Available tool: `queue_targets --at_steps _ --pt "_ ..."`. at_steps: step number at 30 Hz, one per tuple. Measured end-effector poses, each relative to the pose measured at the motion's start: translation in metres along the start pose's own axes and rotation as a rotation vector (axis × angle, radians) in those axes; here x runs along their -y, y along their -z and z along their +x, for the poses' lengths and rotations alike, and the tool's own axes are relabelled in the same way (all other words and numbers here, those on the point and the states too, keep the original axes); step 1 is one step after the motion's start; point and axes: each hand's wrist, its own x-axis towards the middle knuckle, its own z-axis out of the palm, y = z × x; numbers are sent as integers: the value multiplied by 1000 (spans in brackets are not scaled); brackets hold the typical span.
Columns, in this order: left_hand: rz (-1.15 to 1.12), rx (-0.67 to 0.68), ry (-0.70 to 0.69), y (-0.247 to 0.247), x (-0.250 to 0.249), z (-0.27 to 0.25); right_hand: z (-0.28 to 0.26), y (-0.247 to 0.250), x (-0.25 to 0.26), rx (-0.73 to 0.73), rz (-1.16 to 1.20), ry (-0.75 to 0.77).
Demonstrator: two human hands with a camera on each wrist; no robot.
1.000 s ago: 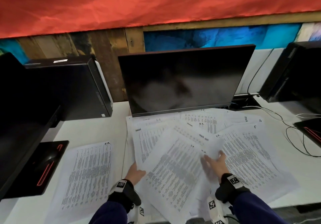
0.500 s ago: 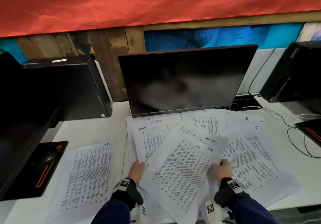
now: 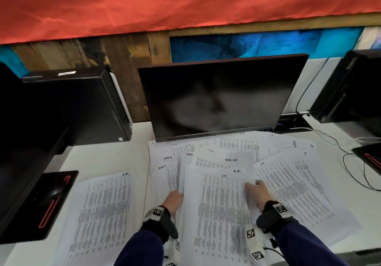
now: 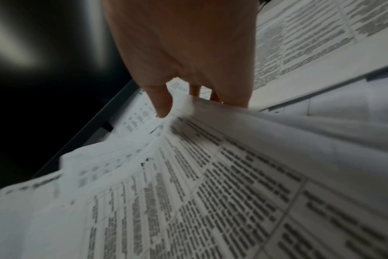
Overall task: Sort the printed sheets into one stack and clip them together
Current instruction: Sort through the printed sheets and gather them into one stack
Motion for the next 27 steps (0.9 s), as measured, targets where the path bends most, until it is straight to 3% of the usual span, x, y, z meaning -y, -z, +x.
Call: queue_targets --at_steps 3,7,9,11,13,15,19,24,27 --pt "37 -178 -37 -24 -12 -1 -6 -7 0 -14 101 -23" --pt "-15 -206 -31 -41 -13 1 -9 -6 -6 52 -14 -109" --pt "89 -348 -44 -33 -5 4 -13 -3 -8 47 -25 -86" --pt "240 -484 43 -17 5 1 -16 4 -6 -1 -5 -33" --pt "279 -534 182 1 15 -1 -16 10 -1 -30 3 -10" --pt "215 -529 263 14 20 1 -10 12 0 -28 -91 -12" --pt "102 -445 281 24 22 3 -13 -8 -1 83 -193 9" --pt "-24 -432 236 24 25 4 -27 -55 2 -17 -532 47" --pt "-80 -417 212 22 29 4 -37 -74 6 -12 -428 44"
